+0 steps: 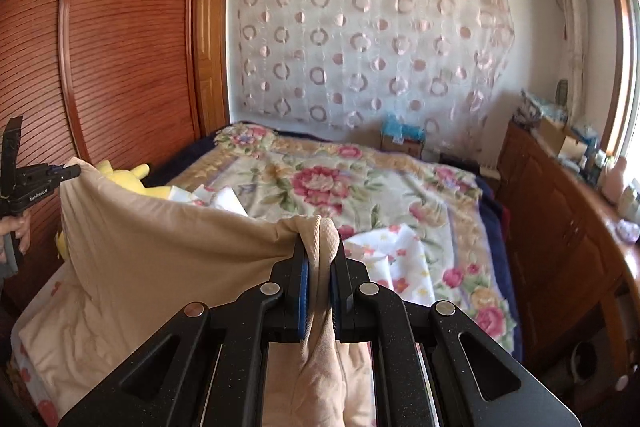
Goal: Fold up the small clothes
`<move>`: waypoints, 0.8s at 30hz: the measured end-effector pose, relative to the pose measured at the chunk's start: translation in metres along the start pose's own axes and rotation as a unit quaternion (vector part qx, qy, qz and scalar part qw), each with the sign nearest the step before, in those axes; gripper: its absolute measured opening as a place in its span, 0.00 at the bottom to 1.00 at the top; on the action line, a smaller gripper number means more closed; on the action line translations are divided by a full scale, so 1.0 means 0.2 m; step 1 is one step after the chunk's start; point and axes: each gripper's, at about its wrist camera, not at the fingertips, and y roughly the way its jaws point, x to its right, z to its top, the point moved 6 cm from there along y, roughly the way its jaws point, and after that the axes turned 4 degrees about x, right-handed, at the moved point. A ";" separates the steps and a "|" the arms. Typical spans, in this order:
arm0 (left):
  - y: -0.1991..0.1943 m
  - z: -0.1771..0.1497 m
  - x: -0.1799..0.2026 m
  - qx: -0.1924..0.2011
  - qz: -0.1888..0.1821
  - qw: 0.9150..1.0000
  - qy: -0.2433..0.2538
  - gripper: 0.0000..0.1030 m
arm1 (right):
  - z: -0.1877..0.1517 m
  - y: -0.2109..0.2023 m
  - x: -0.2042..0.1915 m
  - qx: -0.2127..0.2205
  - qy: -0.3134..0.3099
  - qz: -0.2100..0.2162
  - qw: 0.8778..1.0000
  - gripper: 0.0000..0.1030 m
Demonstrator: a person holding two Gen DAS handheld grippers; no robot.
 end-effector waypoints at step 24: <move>0.58 -0.16 0.01 -0.115 -0.028 0.993 0.015 0.39 | 0.02 0.82 0.15 -0.142 0.023 -0.030 0.989 0.09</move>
